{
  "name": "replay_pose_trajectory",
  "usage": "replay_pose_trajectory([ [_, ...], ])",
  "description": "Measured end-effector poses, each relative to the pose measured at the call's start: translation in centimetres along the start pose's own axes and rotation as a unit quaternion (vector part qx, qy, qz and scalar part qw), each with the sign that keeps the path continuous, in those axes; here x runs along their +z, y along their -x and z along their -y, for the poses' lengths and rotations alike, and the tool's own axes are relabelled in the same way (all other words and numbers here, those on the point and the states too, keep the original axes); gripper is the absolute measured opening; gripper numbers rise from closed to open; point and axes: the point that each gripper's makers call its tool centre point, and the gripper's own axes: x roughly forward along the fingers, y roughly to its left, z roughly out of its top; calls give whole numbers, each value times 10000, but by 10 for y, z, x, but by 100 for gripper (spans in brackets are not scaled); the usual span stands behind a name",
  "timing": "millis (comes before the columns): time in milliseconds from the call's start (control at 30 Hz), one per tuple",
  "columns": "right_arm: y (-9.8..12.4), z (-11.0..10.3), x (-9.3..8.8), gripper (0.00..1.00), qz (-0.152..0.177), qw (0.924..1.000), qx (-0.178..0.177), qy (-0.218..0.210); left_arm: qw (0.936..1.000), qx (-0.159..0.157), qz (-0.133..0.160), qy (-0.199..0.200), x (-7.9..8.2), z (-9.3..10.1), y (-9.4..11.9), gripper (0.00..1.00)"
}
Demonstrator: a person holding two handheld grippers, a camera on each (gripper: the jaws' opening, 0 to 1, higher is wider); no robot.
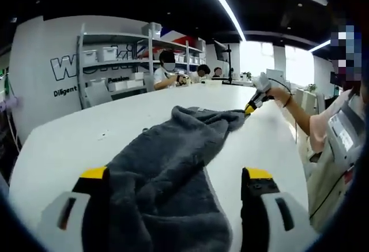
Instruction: Fold the towel on the table until its edges align and the towel forms a compact rectangular stack.
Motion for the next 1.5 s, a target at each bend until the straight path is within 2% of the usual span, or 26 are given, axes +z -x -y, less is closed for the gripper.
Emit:
replay_pose_trajectory([
  [133,6,28,-8,5,-135,9991,-405,-84,10000,-4,-28,-12,-1,0,0,99],
  [300,12,53,-11,5,-323,9961,-825,-41,9999,-27,-91,-65,-3,1,-1,99],
  [600,6,80,-25,5,-592,9918,-1123,-134,9999,-23,-129,-94,-4,1,-1,99],
  [733,8,79,-25,6,-514,9920,-1135,-208,9999,1,-94,-77,-3,0,0,99],
  [833,10,77,-21,14,-421,9915,-1223,135,9999,19,-84,-65,-3,0,1,99],
  [933,18,76,-14,30,-307,9902,-1356,88,9999,24,-81,-64,-3,0,1,99],
  [967,23,75,-7,36,-172,9896,-1426,116,9999,23,-85,-63,-3,0,1,99],
  [1100,40,68,14,58,70,9863,-1622,301,9999,31,-100,-69,-4,0,1,99],
  [1200,46,54,33,63,296,9861,-1564,486,9999,46,-94,-67,-4,-1,1,99],
  [1333,42,1,72,73,1005,9898,-759,665,9999,69,-74,-52,-3,-2,3,99],
  [1367,41,-3,75,76,1037,9898,-698,680,9999,78,-70,-41,-3,-3,3,99],
  [1400,38,-19,83,78,1150,9893,-479,765,9999,90,-73,-28,-4,-4,3,99],
  [1500,31,-51,98,80,1337,9876,-55,816,9999,101,-42,7,-2,-6,4,99],
])
